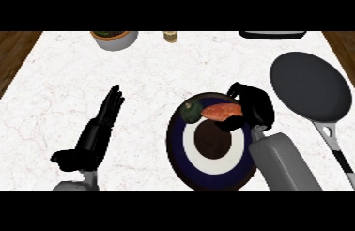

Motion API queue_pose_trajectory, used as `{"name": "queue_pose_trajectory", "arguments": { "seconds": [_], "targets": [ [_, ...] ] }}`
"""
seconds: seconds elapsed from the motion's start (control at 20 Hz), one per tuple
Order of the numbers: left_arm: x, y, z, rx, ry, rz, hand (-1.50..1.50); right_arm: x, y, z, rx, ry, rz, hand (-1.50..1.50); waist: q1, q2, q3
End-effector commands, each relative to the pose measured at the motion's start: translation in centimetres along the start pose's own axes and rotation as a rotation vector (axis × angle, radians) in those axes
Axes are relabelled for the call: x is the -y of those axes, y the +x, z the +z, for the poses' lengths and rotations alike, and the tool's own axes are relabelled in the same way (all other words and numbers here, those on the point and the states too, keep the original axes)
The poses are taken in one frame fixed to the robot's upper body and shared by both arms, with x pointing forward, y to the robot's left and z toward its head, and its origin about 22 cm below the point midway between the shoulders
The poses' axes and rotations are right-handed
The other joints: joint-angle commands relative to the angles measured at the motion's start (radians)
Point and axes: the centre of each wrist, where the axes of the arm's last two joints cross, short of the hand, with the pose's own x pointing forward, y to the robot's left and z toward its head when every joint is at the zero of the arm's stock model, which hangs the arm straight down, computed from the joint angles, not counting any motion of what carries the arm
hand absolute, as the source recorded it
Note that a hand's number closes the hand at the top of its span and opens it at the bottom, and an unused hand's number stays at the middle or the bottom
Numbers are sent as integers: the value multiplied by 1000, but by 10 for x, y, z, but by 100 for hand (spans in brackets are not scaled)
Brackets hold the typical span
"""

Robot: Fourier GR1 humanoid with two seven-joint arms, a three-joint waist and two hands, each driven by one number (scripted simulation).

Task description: Pick the sweet potato from the plate and place it in the pan

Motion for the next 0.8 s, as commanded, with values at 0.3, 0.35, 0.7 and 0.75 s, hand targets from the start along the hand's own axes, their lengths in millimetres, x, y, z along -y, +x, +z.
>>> {"name": "queue_pose_trajectory", "arguments": {
  "seconds": [0.3,0.35,0.7,0.75],
  "targets": [
    [-7,0,1,-11,6,-8,0,40,80,3,-154,-480,-123,150,-3,1,3],
    [2,5,6,-13,17,-2,0,53,84,11,-167,-492,-116,150,-9,-3,3],
    [-13,-2,-9,1,15,3,0,79,47,-14,-292,-580,-287,150,-11,3,3],
    [6,-6,3,4,21,-6,0,96,27,-17,-302,-598,-312,150,-11,2,3]
  ]
}}
